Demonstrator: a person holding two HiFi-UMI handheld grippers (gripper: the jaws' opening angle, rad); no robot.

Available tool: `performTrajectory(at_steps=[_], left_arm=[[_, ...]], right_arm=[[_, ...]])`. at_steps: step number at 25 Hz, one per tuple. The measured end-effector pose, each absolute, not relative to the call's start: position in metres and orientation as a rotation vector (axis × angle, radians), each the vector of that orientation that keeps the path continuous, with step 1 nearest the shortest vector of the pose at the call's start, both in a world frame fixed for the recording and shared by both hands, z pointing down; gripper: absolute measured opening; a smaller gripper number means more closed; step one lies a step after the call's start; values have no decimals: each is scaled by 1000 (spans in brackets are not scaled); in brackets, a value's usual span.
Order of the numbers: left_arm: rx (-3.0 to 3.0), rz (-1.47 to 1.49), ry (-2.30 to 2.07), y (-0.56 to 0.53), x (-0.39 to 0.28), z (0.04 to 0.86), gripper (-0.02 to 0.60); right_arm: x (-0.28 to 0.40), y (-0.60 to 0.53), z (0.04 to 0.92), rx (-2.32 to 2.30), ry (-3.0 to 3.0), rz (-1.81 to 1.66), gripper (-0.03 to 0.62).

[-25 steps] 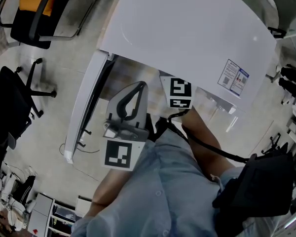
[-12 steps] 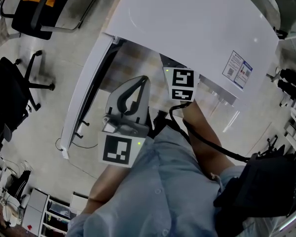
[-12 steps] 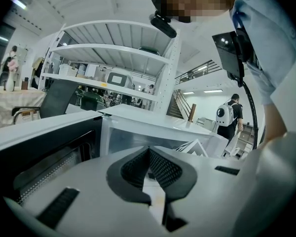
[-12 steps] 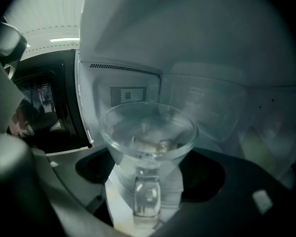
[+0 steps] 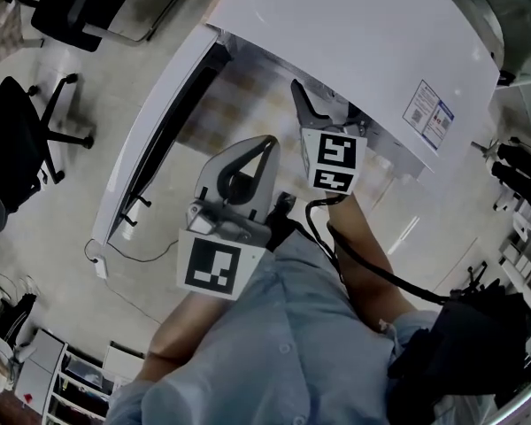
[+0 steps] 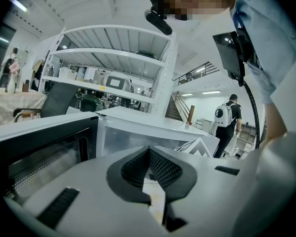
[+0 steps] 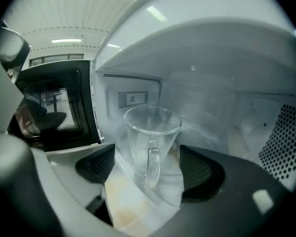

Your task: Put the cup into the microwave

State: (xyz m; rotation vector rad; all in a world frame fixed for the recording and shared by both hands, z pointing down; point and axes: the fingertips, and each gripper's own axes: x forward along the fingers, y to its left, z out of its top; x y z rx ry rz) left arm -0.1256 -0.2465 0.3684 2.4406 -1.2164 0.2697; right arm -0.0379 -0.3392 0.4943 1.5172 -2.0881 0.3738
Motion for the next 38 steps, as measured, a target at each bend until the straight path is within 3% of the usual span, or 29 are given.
performTrajectory(at_steps=[14,20,23,24,38], left_arm=[[2520,239,-1215,-168,-91,341,5],[2533,240,-1210,-161,-86,336,5],[2529,241,-1209,-168,-88,338,5],[2526,244,-1207,-170,-89,340,5],[2472,334,-1111,-222,-107,373,5]], right_arm=[[-35,-244,466,1496,-2195,489,376],[-43,-238,456,1481,-2230,468,205],[-44,-242,463,1488,-2209,476,30],[-45,-245,466,1489,-2201,487,3],[-51,-306,502,1622,-2103,633,2]])
